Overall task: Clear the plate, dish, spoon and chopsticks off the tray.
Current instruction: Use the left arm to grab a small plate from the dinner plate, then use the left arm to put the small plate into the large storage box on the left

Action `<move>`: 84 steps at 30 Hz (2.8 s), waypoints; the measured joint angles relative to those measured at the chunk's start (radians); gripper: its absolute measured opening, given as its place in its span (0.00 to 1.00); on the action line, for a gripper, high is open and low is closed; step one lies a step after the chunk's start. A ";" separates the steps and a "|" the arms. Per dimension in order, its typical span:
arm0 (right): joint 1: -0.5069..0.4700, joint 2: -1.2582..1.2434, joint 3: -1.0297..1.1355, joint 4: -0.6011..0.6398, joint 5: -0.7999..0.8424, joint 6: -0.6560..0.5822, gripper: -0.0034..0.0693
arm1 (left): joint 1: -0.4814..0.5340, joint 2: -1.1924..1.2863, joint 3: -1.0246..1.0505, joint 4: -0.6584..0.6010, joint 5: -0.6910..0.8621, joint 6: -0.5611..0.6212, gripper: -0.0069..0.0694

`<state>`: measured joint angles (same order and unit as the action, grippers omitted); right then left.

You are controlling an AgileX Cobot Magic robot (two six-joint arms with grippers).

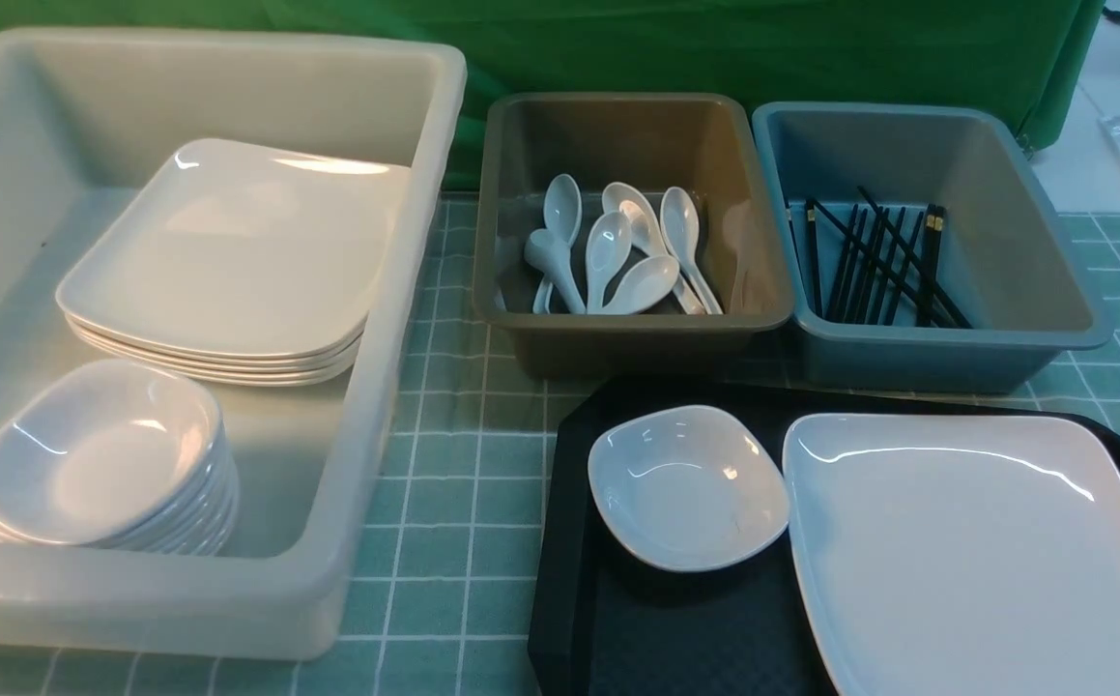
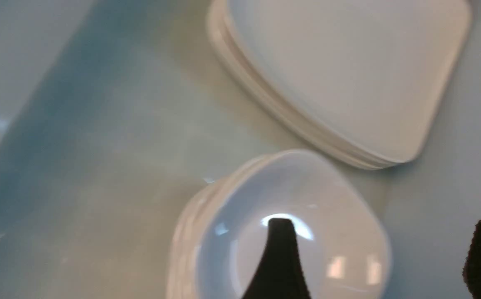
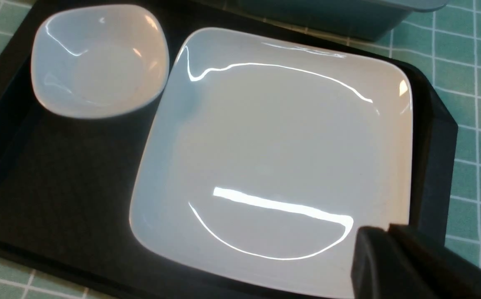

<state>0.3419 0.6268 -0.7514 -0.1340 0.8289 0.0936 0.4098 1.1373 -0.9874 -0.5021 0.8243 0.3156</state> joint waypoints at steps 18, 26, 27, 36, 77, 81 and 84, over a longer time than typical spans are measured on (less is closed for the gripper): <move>0.000 0.000 0.000 0.000 0.008 0.004 0.16 | -1.040 0.423 -0.274 0.481 -0.097 -0.458 0.31; 0.000 0.000 0.000 0.000 0.011 0.005 0.17 | -1.049 0.758 -0.563 0.454 -0.040 -0.363 0.74; 0.000 0.000 0.000 0.000 0.011 0.006 0.17 | -1.049 0.783 -0.583 0.448 -0.040 -0.343 0.77; 0.000 0.000 0.000 0.000 0.009 0.014 0.17 | -1.049 0.958 -0.688 0.472 -0.049 -0.290 0.84; 0.000 0.000 0.000 0.000 0.008 0.028 0.17 | -0.982 0.676 -0.701 0.357 0.196 -0.291 0.12; 0.000 0.000 0.000 0.000 0.008 0.028 0.18 | -0.811 0.514 -0.701 0.298 0.242 -0.261 0.12; 0.000 0.000 0.000 0.000 0.008 0.028 0.19 | -0.662 0.431 -0.697 0.296 0.270 -0.259 0.12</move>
<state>0.3419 0.6268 -0.7514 -0.1337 0.8367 0.1215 -0.2522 1.5688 -1.6839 -0.2066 1.0941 0.0569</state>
